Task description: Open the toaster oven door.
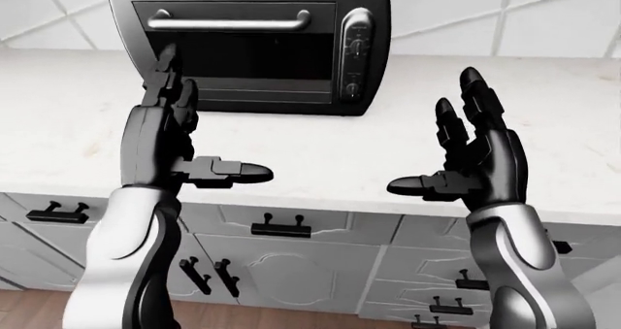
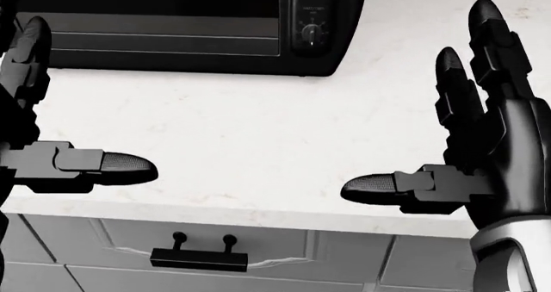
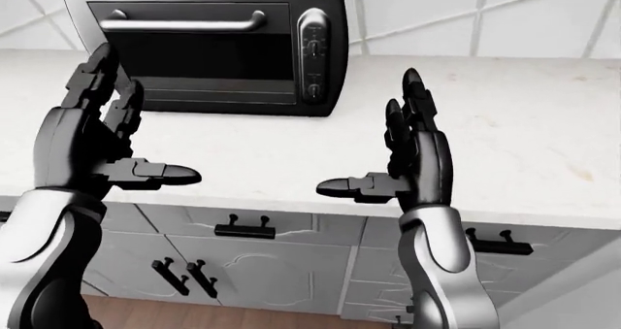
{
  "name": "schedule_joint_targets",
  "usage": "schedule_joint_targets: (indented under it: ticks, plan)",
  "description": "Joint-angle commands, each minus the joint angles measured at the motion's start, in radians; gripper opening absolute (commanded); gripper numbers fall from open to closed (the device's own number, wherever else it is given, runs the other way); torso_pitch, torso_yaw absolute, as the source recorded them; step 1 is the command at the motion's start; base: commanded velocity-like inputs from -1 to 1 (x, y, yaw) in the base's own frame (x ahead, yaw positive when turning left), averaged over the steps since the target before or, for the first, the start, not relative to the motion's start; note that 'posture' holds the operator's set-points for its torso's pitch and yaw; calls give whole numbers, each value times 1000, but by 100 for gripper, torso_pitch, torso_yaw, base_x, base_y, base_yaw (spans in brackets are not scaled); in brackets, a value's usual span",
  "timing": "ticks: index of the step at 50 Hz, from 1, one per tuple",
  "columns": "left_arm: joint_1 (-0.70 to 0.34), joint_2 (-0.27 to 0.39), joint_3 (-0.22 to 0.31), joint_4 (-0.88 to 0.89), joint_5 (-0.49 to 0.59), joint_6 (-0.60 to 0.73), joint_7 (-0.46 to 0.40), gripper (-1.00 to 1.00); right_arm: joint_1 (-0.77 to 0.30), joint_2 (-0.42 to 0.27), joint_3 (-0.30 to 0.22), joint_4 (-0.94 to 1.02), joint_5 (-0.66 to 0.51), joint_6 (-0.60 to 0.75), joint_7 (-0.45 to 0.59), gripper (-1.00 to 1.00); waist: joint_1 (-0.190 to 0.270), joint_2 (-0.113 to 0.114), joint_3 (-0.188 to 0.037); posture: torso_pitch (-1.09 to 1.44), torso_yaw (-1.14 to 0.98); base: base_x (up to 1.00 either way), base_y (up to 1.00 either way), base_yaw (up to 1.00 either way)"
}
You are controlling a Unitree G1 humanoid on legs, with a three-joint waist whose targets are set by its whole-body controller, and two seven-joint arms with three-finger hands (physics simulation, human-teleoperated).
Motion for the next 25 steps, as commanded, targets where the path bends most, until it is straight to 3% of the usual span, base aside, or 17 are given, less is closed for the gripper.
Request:
schedule_joint_targets:
  ticks: [1, 2, 3, 8, 18, 19, 22, 24, 25]
  plan:
    - [-11, 1, -1, -9, -2, -18, -4, 100, -11, -5, -7, -17, 3, -20, -6, 100, 1, -19, -13, 0, 0, 0, 0, 0]
    - [-12, 2, -2, -10, -2, -17, -5, 100, -10, -6, -7, -14, 3, -20, -7, 100, 11, -21, -17, 0, 0, 0, 0, 0]
    - [-12, 2, -1, -11, -2, -17, -5, 100, -7, -6, -6, -11, 1, -25, -7, 100, 5, -4, -3, 0, 0, 0, 0, 0]
    - [-13, 1, 2, -16, -2, -43, -10, 100, -7, -6, -12, -11, 4, -26, -9, 100, -10, 17, -19, 0, 0, 0, 0, 0]
    - [22, 5, -9, -54, 30, -101, -56, 100, 0, -9, -19, -15, 12, -29, -12, 100, -14, 15, -21, 0, 0, 0, 0, 0]
    - [19, 3, -6, -56, 30, -99, -58, 100, 0, -9, -23, -25, 18, -31, -11, 100, -13, 23, -40, 0, 0, 11, 0, 0]
    - [18, -1, -7, -55, 32, -99, -60, 100, 5, -11, -26, -30, 24, -34, -11, 100, -14, 29, 10, 0, 0, 27, 0, 0]
    - [21, -3, -10, -57, 35, -101, -62, 100, 4, -9, -29, -23, 25, -31, -20, 100, -13, 29, 13, 0, 0, 27, 0, 0]
    - [22, -3, -9, -57, 36, -101, -63, 100, 4, -11, -30, -21, 24, -32, -21, 100, -10, 14, 25, 0, 0, 2, 0, 0]
